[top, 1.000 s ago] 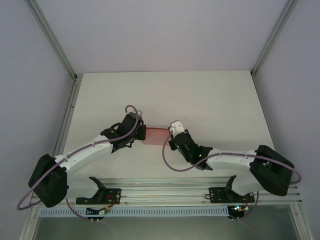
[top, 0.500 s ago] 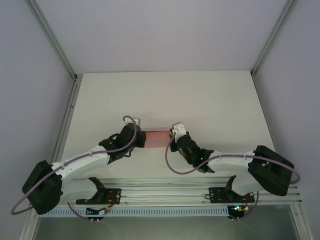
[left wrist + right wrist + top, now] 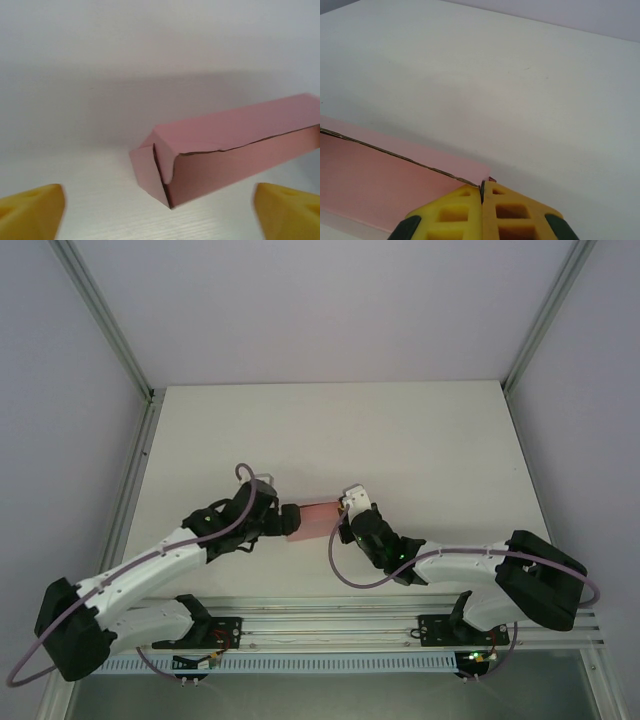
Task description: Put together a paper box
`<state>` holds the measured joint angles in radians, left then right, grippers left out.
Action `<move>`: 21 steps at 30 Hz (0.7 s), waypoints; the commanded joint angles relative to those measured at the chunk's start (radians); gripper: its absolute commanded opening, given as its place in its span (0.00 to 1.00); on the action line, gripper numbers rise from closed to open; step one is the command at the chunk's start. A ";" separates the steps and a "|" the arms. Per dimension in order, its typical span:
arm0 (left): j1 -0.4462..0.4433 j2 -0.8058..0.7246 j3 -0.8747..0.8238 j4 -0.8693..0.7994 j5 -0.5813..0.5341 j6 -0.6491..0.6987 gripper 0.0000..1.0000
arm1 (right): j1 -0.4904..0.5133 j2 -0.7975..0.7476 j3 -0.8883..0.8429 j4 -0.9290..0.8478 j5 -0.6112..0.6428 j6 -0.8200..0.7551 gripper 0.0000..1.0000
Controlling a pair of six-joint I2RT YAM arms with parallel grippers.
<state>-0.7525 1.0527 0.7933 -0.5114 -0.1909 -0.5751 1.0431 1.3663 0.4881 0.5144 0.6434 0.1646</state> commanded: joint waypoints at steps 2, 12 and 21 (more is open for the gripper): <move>-0.002 -0.056 0.062 -0.115 -0.054 -0.185 1.00 | 0.012 0.037 -0.006 -0.116 -0.018 -0.014 0.00; 0.166 0.065 -0.008 0.144 0.179 -0.422 1.00 | 0.024 0.058 -0.002 -0.095 -0.014 -0.040 0.00; 0.199 0.060 -0.185 0.345 0.199 -0.521 0.88 | 0.029 0.066 -0.008 -0.095 -0.010 -0.025 0.00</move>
<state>-0.5610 1.1221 0.6422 -0.2596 -0.0154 -1.0454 1.0565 1.3933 0.4973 0.5346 0.6693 0.1417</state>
